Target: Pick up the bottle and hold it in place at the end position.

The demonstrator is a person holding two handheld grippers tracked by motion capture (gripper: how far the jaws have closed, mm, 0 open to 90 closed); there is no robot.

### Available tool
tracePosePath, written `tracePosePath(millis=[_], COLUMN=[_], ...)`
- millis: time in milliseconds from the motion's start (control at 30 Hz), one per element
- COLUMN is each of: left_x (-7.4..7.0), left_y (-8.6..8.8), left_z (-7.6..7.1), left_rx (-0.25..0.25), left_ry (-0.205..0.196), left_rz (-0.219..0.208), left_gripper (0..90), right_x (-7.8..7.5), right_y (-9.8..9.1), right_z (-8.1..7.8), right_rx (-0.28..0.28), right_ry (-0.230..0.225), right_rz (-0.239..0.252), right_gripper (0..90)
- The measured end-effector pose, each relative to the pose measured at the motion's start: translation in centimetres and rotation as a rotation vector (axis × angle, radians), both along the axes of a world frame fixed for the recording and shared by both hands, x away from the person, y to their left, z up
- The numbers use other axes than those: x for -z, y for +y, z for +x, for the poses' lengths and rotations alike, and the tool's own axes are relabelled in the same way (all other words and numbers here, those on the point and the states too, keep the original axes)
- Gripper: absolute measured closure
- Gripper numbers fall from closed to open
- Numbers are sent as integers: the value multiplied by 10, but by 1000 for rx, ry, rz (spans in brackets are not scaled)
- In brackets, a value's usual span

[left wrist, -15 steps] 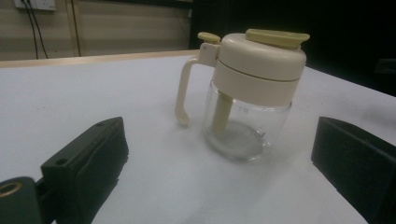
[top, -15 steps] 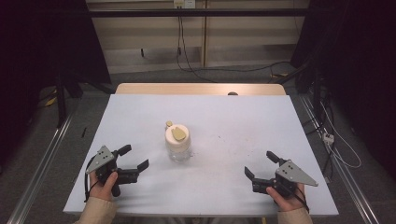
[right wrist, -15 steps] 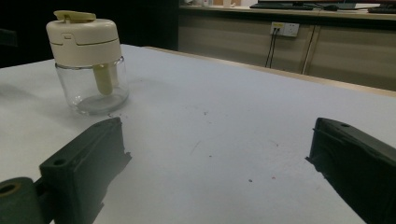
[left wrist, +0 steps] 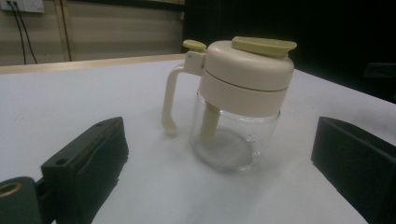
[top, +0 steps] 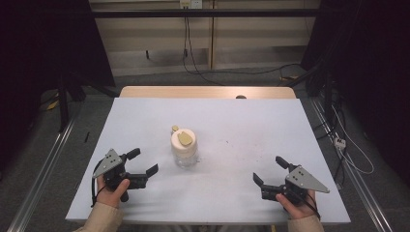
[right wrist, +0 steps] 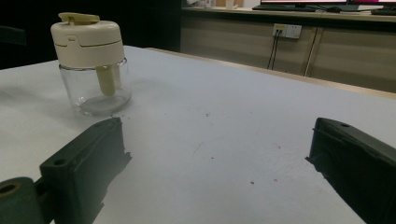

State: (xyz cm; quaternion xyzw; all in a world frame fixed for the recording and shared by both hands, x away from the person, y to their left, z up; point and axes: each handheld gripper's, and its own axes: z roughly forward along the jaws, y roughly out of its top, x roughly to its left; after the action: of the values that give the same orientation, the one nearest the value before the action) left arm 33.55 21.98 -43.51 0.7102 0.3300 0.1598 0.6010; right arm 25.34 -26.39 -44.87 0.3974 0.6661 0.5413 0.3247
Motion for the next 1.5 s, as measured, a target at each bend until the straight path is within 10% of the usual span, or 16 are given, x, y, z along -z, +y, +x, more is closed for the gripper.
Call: tracePosePath(millis=[733, 1500], left_x=[-2, 4], left_y=[-46, -74], left_z=[19, 39], left_rx=[41, 65], left_ry=[18, 32], left_rz=[124, 107], left_gripper=[56, 76], right_x=[-1, -2], right_y=[1, 1], right_z=[-2, -3], right_rx=[-14, -26], right_ry=[-9, -14], right_rz=[1, -2], right_gripper=[33, 33])
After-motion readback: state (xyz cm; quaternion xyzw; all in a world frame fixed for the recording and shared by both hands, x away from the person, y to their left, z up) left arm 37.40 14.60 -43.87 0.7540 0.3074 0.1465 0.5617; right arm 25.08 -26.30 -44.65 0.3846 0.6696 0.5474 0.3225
